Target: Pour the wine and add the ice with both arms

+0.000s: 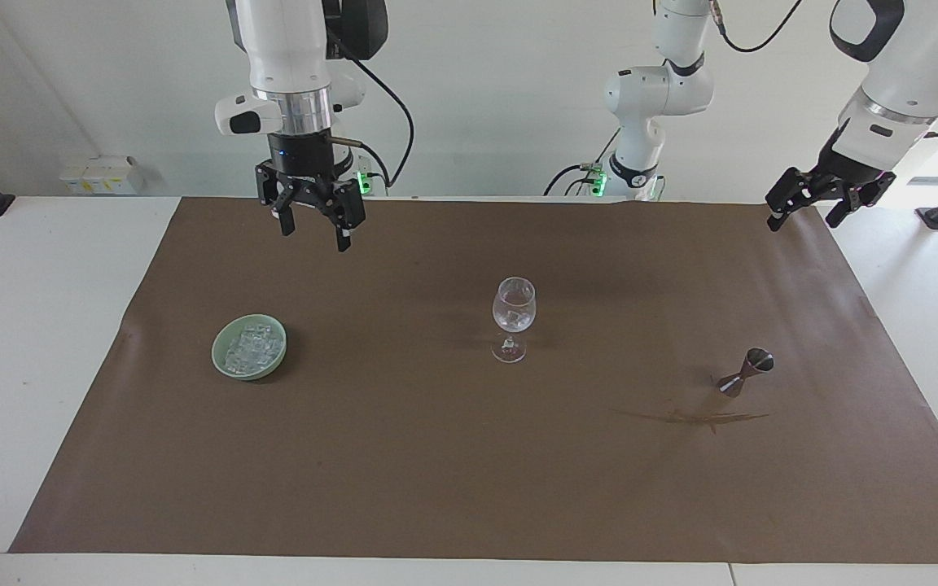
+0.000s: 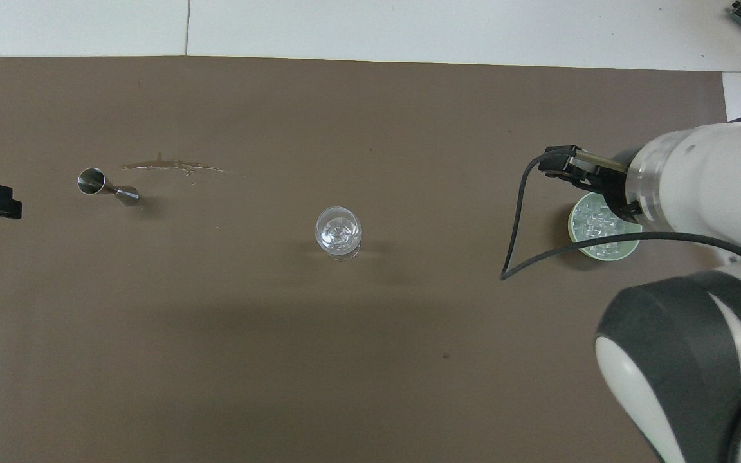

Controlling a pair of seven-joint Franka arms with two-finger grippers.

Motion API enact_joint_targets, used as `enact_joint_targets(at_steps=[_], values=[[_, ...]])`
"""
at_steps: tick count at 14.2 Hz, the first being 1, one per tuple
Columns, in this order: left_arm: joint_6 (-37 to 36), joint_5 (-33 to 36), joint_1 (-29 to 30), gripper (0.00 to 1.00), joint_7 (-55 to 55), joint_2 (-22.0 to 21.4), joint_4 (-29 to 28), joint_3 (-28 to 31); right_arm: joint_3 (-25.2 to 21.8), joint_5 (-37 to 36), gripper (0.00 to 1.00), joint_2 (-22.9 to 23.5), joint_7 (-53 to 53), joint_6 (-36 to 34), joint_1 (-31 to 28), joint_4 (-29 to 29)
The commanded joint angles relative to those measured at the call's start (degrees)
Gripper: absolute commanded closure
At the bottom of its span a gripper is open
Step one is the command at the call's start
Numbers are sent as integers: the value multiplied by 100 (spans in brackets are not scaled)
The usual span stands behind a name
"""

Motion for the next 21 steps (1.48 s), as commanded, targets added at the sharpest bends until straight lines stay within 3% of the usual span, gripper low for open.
enact_joint_targets(at_steps=[1,10,17,21], values=[[-76,81,-78,0,-11,-40,-40,54,-415,300,0,-224,-931,-333,-51,28],[-76,81,-69,0,-11,-49,-40,54,-1224,634,0,-180,-2884,-1354,-87,362],[47,72,-69,0,-11,-40,-31,46,-1348,652,0,-224,-3632,-1907,-183,335],[82,63,-69,0,6,-31,-31,46,-1356,643,0,-312,-3632,-1626,-166,36]])
